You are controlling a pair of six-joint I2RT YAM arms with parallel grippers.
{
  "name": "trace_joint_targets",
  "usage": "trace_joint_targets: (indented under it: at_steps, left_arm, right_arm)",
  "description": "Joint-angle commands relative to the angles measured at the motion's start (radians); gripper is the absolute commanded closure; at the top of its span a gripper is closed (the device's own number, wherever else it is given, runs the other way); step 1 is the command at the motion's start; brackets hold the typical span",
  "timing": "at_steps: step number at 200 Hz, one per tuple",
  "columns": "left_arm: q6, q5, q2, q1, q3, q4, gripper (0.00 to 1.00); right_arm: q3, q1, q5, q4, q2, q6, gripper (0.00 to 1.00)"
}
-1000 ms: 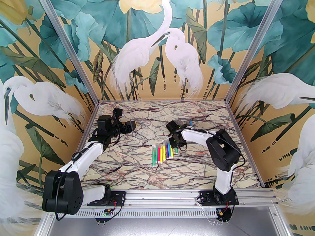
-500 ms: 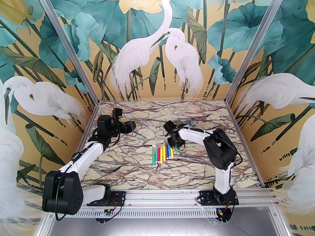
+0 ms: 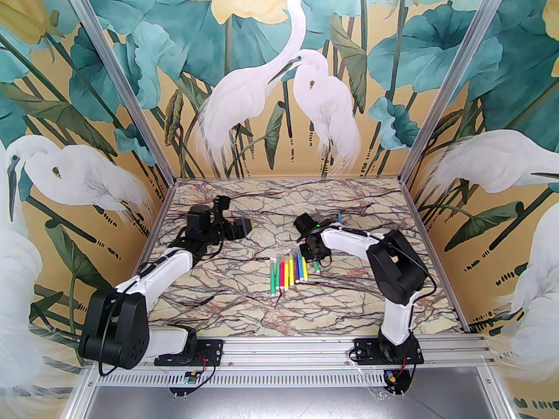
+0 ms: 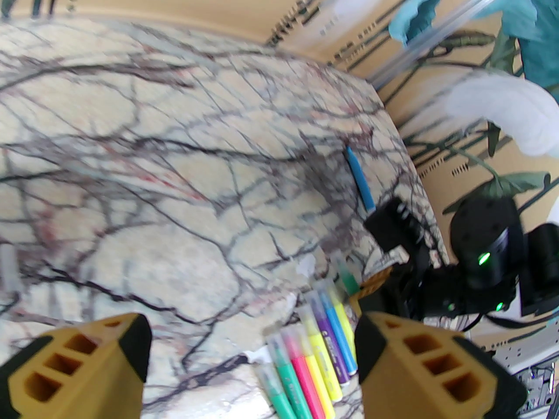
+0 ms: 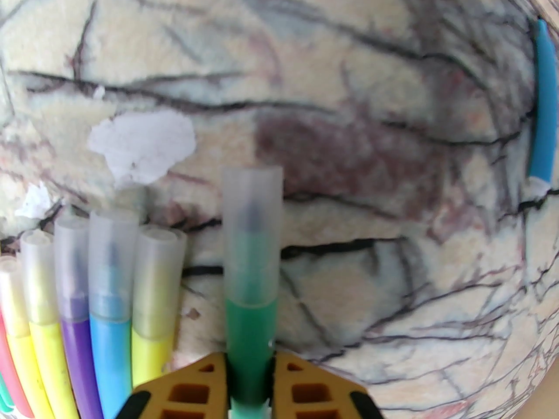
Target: Open the pen caps
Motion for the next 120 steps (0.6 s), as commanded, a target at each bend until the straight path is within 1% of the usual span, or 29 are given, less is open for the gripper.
trace_joint_targets:
  at_steps: [1,28,58,104,120]
  left_arm:
    - [-0.048,-0.012,0.05,-0.045,0.057,0.047,0.2]
    - [-0.081,-0.001,0.105,-0.091,0.088,0.067,0.2]
    - [-0.102,0.037,0.163,-0.133,0.124,0.089,0.22]
    - [-0.153,0.115,0.223,-0.166,0.15,0.148,0.26]
    - [-0.177,0.158,0.239,-0.174,0.153,0.178,0.27]
  right_arm:
    - [-0.025,-0.008,-0.046,0.031,-0.076,-0.034,0.88]
    - [-0.062,-0.014,-0.102,0.089,-0.134,-0.071,0.89]
    - [-0.106,-0.013,-0.173,0.161,-0.195,-0.104,0.89]
    - [-0.172,-0.013,-0.279,0.267,-0.283,-0.135,0.89]
    - [-0.193,-0.012,-0.311,0.301,-0.314,-0.143,0.89]
